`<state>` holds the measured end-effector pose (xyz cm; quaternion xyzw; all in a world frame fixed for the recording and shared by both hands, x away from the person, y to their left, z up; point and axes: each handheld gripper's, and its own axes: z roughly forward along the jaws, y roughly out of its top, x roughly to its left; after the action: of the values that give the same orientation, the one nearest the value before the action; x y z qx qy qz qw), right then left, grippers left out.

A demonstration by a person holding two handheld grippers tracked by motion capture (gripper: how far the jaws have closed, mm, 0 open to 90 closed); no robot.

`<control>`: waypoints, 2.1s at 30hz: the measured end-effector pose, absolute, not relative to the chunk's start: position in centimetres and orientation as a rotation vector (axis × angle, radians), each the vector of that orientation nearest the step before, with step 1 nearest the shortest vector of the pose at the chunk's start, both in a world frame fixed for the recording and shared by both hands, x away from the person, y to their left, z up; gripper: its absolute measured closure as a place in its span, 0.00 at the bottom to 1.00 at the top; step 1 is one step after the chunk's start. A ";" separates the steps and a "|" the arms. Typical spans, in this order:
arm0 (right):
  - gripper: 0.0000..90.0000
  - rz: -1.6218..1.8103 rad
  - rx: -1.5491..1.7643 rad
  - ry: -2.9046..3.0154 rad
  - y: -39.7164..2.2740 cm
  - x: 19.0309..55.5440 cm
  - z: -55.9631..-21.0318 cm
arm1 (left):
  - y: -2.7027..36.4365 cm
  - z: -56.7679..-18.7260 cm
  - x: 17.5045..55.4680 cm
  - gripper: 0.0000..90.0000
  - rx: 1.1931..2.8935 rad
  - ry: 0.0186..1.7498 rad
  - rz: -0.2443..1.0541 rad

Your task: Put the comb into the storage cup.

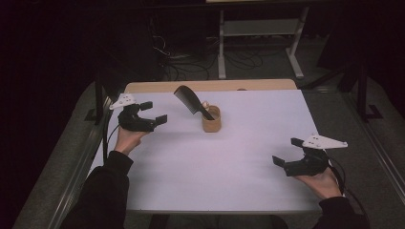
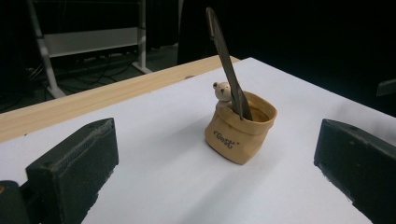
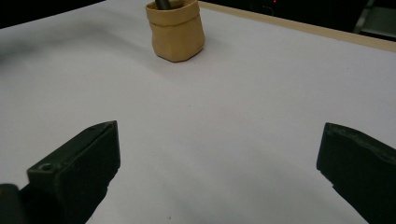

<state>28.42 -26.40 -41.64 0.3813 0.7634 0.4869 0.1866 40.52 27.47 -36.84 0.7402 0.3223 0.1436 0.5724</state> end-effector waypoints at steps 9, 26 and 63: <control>0.00 1.373 1.073 2.149 -26.4 28.4 -41.6 | 28.4 -37.0 39.5 0.00 1.725 0.761 0.344; 0.00 1.364 1.076 2.158 -26.3 28.4 -41.7 | 30.1 -38.2 37.6 0.00 1.715 0.787 0.355; 0.00 1.345 1.081 2.168 -26.2 28.5 -42.0 | 34.8 -42.3 31.6 0.00 1.618 0.918 0.459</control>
<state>28.51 -26.23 -42.03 0.3833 0.7690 0.4771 0.1844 31.61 34.78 -42.26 0.6908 0.3918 0.1960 0.5752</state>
